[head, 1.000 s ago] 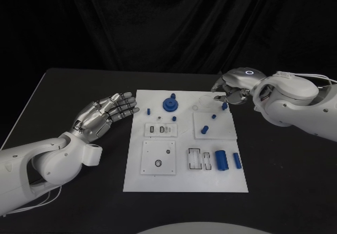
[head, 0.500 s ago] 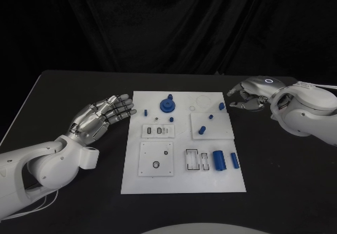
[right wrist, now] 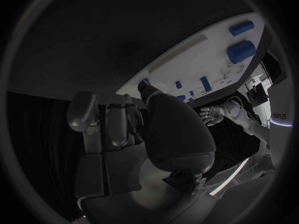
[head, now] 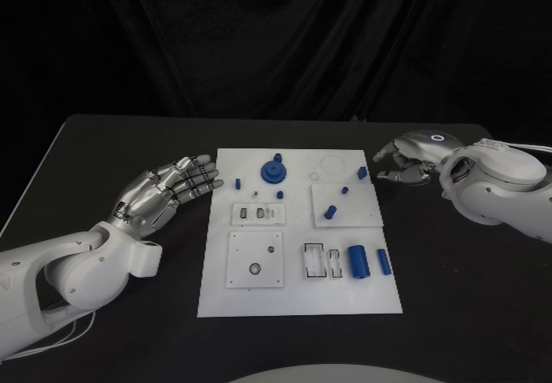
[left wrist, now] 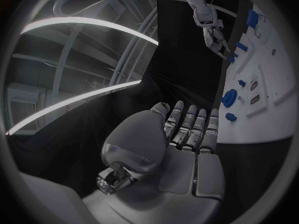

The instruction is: Assemble the parts on the task board

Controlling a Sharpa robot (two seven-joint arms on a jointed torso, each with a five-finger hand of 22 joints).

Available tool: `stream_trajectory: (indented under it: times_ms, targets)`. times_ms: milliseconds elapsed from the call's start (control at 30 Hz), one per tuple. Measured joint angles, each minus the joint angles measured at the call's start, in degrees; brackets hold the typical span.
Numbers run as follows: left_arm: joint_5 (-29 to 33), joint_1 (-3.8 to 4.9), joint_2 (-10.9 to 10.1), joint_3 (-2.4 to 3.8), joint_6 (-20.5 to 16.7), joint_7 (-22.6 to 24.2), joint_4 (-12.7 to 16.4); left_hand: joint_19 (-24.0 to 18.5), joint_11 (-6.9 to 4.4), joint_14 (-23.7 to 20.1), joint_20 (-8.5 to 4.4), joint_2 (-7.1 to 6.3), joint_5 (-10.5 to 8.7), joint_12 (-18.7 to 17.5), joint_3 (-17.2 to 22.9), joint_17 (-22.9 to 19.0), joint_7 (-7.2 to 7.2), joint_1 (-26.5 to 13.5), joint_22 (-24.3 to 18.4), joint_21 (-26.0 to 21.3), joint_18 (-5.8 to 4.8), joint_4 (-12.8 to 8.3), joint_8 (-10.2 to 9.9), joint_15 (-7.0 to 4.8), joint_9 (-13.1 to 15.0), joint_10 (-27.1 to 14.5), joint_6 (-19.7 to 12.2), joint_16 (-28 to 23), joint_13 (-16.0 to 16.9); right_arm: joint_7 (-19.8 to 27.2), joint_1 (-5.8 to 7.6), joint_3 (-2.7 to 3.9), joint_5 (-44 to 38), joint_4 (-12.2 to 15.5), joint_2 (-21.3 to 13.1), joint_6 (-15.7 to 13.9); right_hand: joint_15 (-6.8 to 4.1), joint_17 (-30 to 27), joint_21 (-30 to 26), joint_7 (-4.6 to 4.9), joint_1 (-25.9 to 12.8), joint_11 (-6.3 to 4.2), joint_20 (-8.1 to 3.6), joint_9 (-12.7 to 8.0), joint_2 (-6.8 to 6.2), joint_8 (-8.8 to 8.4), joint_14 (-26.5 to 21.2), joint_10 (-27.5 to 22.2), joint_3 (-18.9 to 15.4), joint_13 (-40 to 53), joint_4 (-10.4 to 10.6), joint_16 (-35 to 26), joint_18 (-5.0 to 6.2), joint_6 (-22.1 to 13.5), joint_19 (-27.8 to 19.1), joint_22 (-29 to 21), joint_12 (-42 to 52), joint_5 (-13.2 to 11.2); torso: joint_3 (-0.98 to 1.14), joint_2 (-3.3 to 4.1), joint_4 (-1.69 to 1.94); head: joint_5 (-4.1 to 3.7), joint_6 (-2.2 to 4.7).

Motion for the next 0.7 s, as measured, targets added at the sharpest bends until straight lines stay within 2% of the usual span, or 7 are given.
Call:
stream_trajectory:
  times_ms: [267, 700]
  targets:
    - [0.0, -0.17, 0.0, 0.00, 0.1, 0.0, 0.0, 0.0, 0.00, 0.0, 0.00, 0.00, 0.00, 0.0, 0.0, 0.0, 0.00, 0.0, 0.0, 0.0, 0.00, 0.0, 0.0, 0.00, 0.0, 0.0, 0.0, 0.0, 0.0, 0.1, -0.67, 0.00, 0.0, -1.4, 1.3, -0.1, 0.00, 0.0, -0.3, 0.02, 0.0, 0.00, 0.00, 0.0, 0.00, 0.22, 0.0, 0.0, 0.0, 0.0, 0.0, 0.0, 0.00, 0.4, 0.0, 0.0, 0.0, 0.0, 0.03, 0.02, -0.02, -0.08, 0.08]
    - [0.0, -0.45, -0.1, 0.00, 0.2, -0.1, -0.1, 0.0, 0.00, -0.2, 0.00, 0.00, 0.00, 0.0, 0.2, 0.0, 0.21, 0.0, 0.0, 0.0, 0.00, 0.2, 0.0, 0.21, 0.0, 0.0, -0.2, 0.0, 0.0, 0.6, -1.25, 0.01, 0.0, -2.5, 3.3, -0.3, 0.00, 0.0, -0.3, 0.11, 0.0, 0.00, 0.00, -0.1, 0.00, 0.22, 0.0, 0.0, 0.0, 0.0, 0.0, 0.0, 0.01, 0.5, 0.0, 0.0, 0.0, 0.0, 0.05, 0.07, 0.02, -0.11, -0.26]
